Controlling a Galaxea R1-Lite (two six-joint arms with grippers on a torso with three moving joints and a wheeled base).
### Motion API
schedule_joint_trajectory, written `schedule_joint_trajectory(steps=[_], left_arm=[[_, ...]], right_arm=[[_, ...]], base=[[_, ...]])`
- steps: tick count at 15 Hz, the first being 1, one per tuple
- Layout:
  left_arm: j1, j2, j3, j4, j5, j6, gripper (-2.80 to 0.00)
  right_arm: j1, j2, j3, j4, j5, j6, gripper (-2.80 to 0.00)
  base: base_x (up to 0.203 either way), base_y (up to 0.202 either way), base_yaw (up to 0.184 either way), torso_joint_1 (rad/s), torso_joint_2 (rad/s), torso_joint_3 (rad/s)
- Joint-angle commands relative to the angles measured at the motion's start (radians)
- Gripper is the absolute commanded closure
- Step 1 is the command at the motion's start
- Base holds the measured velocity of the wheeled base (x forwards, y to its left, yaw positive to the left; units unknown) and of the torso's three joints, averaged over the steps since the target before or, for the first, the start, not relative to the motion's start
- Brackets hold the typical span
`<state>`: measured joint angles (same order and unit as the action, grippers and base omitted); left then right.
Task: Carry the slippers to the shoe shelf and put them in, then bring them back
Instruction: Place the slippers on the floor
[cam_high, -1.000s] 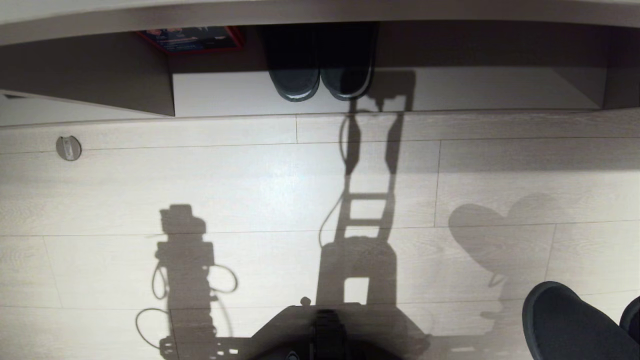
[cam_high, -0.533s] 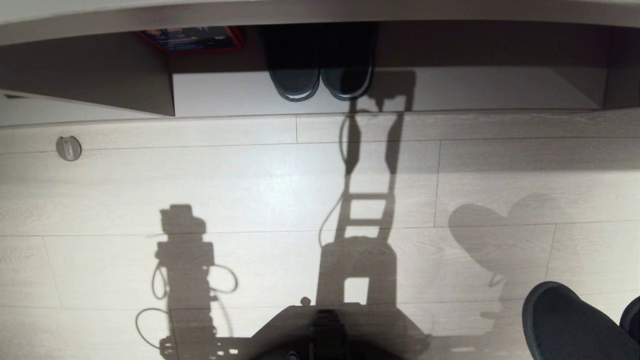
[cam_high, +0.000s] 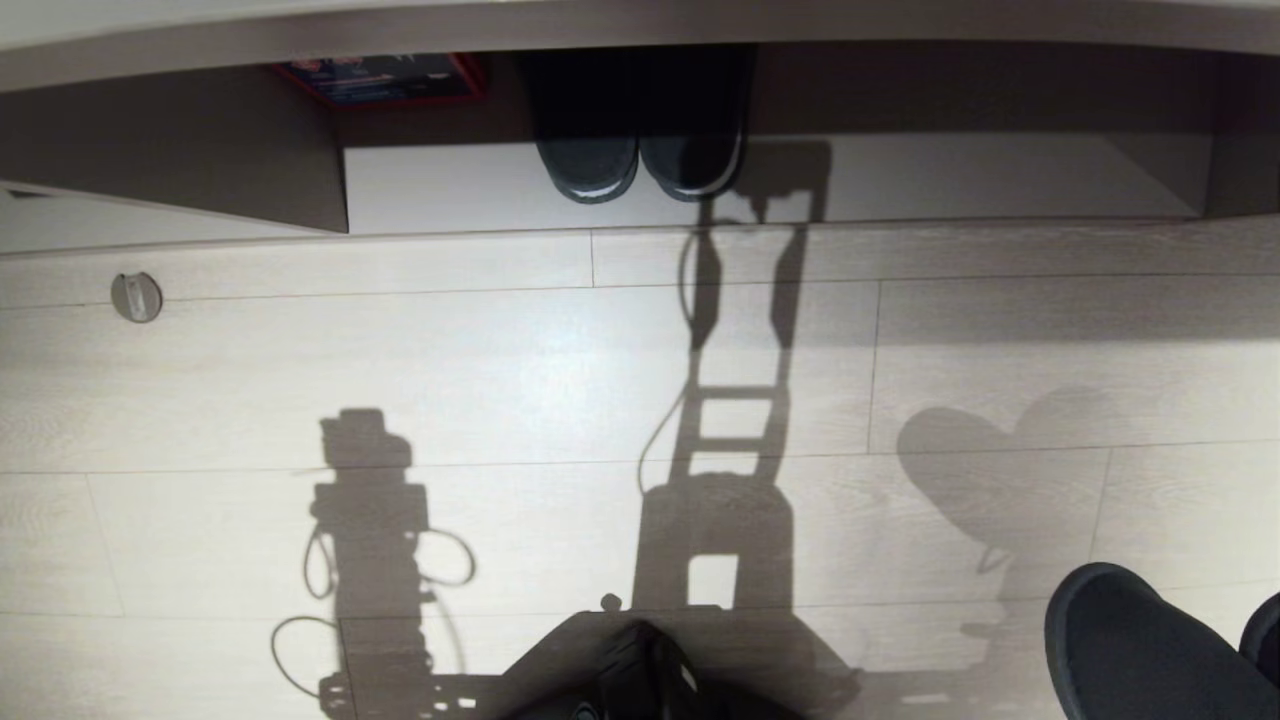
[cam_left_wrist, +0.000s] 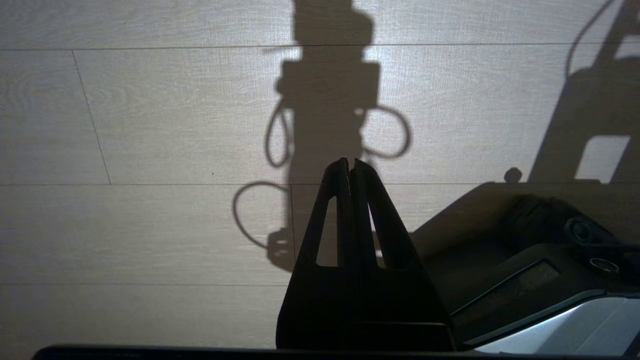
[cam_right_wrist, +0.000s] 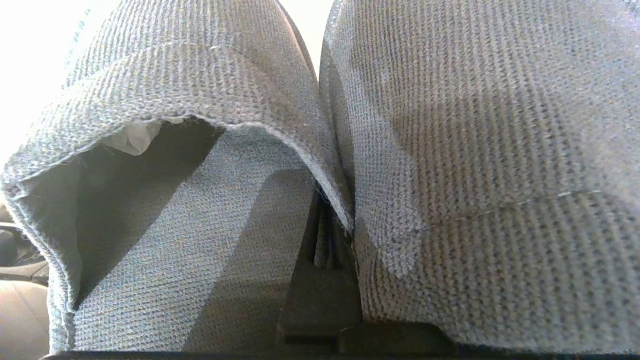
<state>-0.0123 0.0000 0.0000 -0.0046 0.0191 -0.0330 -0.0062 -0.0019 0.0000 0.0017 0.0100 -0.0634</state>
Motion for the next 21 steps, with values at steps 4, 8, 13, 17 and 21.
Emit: schedule_joint_trajectory(steps=[4,8,13,17,21], left_arm=[[0.0,0.0,0.0,0.0,0.001,-0.001,0.0],[0.0,0.0,0.0,0.0,0.001,-0.001,0.0],[0.0,0.0,0.0,0.0,0.001,-0.001,0.0],[0.0,0.0,0.0,0.0,0.001,-0.002,0.0],[0.0,0.0,0.0,0.0,0.001,-0.002,0.0]], right_arm=[[0.0,-0.038,0.04,0.0,0.001,0.001,0.0],[0.0,-0.038,0.04,0.0,0.001,0.001,0.0],[0.0,-0.038,0.04,0.0,0.001,-0.001,0.0],[0.0,-0.038,0.04,0.0,0.001,-0.001,0.0],[0.0,-0.038,0.04,0.0,0.001,-0.001,0.0]], base=[[-0.001,-0.075,0.003,0.002,0.0,0.001],[0.0,-0.196,0.002,0.003,0.0,0.002],[0.0,-0.197,0.002,0.003,0.0,0.002],[0.0,-0.195,0.004,0.004,0.0,0.003],[0.0,-0.198,0.002,0.002,0.0,0.0]])
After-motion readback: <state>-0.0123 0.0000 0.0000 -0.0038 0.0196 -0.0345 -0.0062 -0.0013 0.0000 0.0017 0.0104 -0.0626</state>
